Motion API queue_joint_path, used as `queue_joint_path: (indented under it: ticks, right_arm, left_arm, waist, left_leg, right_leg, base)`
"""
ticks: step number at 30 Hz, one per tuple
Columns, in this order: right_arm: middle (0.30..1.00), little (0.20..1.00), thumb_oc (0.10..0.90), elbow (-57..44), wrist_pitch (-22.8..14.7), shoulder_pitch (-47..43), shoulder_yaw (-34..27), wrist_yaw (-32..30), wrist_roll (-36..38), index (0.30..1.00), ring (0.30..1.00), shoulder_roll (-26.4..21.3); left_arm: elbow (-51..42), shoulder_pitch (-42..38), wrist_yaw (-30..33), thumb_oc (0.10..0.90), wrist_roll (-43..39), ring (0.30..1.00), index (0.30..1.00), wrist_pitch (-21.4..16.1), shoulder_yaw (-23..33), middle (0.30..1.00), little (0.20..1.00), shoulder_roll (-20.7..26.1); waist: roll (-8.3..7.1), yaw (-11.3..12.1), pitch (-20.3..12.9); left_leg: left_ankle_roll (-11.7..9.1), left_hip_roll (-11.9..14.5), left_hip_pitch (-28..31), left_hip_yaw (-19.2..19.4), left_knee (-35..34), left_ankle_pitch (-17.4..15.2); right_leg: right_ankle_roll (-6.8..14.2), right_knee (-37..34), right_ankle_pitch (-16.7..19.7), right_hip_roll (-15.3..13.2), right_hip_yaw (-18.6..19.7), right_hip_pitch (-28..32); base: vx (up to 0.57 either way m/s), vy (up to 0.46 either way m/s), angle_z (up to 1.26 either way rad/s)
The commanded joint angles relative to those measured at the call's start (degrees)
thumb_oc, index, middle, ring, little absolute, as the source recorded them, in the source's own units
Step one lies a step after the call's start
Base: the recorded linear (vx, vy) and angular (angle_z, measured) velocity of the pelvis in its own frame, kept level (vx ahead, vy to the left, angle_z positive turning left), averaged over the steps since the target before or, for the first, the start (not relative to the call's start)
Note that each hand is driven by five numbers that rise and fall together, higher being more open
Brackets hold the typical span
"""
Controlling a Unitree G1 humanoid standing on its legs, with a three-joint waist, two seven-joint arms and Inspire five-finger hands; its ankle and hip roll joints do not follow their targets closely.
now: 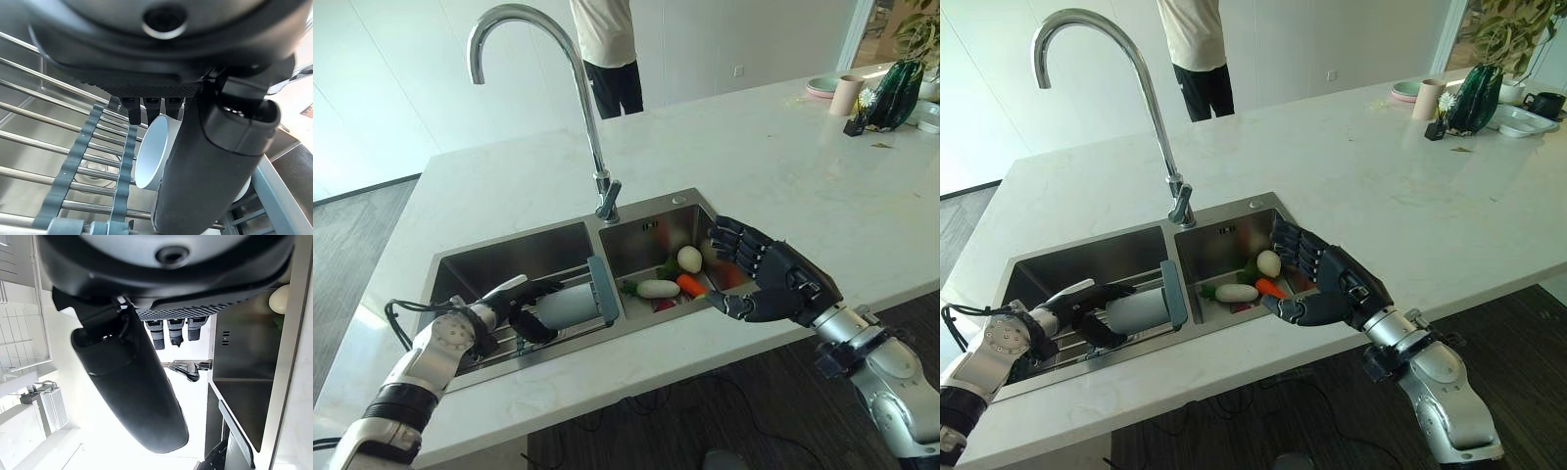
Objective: Place the dishes in the dishwasher.
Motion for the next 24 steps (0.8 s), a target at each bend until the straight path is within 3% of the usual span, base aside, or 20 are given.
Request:
queue_joint_path:
  ticks: [1,14,16,17,18,19,24]
  right_arm:
    - [0.900,0.900,0.800,-2.4,-6.0,-6.3,-0.8,0.5,1.0,0.900,0.900,0.1]
    - [0.900,0.900,0.800,-2.7,-6.1,-6.5,-0.4,1.3,0.5,0.900,0.900,-0.1]
    - [0.900,0.900,0.800,-2.8,-6.1,-6.7,-0.1,1.3,0.5,0.900,0.900,-0.2]
    - [0.900,0.900,0.800,-2.8,-6.1,-6.8,0.1,1.2,0.3,0.900,0.900,-0.2]
    - [0.900,0.900,0.800,-2.9,-6.1,-6.9,0.3,1.1,0.2,0.900,0.900,-0.2]
    - [0.900,0.900,0.800,-2.7,-6.1,-7.2,0.5,1.0,0.5,0.900,0.900,-0.3]
    - [0.900,0.900,0.800,-2.9,-6.1,-7.0,1.0,0.9,0.2,0.900,0.900,-0.2]
  left_arm:
    - [-0.8,-6.7,2.5,0.800,1.6,0.900,0.900,-3.6,2.1,0.900,0.900,1.3]
    - [0.1,-6.8,2.9,0.800,3.2,0.900,0.900,-3.1,1.3,0.900,0.900,0.8]
    - [0.0,-6.9,2.8,0.756,3.3,0.834,0.834,-2.8,1.0,0.834,0.834,0.7]
    - [0.1,-7.1,2.5,0.679,3.6,0.719,0.719,-2.6,0.7,0.719,0.719,0.6]
    - [0.0,-7.4,2.7,0.599,4.1,0.599,0.599,-3.0,0.3,0.599,0.599,0.5]
    - [0.7,-8.0,2.9,0.400,4.8,0.300,0.300,-3.8,-0.3,0.300,0.300,0.1]
    - [0.1,-8.0,2.6,0.400,7.2,0.300,0.300,-3.0,-1.5,0.300,0.300,0.3]
  waist:
    - [0.21,-1.0,-1.7]
    - [0.02,-1.1,-1.7]
    - [-0.01,-1.1,-1.7]
    - [-0.01,-1.1,-1.7]
    - [-0.02,-1.1,-1.7]
    - [-0.16,-1.1,-1.7]
    - [-0.09,-1.2,-1.7]
  left_leg:
    - [0.1,1.5,0.9,-0.3,5.6,-12.3]
    - [0.3,1.4,1.0,-0.2,5.6,-12.4]
    - [0.3,1.3,1.0,-0.3,5.6,-12.4]
    - [0.3,1.3,1.0,-0.3,5.6,-12.4]
    - [0.3,1.3,1.0,-0.2,5.6,-12.4]
    - [0.4,1.3,1.0,-0.2,5.6,-12.4]
    - [0.4,1.2,1.0,-0.3,5.6,-12.5]
  right_leg:
    - [5.9,-3.1,-4.4,-0.9,-1.6,4.5]
    - [5.9,-3.1,-4.3,-0.9,-1.5,4.5]
    - [5.9,-3.1,-4.3,-0.9,-1.4,4.5]
    - [5.9,-3.1,-4.3,-0.9,-1.4,4.5]
    - [5.9,-3.1,-4.3,-0.9,-1.3,4.5]
    - [5.9,-3.1,-4.3,-0.8,-1.3,4.5]
    - [6.0,-3.1,-4.2,-0.8,-1.2,4.4]
  base:
    - [0.00,0.000,0.00]
    - [0.00,0.000,0.00]
    - [0.00,0.003,-0.04]
    - [0.00,0.004,-0.05]
    - [0.00,0.000,0.00]
    - [0.00,0.000,0.00]
    - [0.00,0.000,0.00]
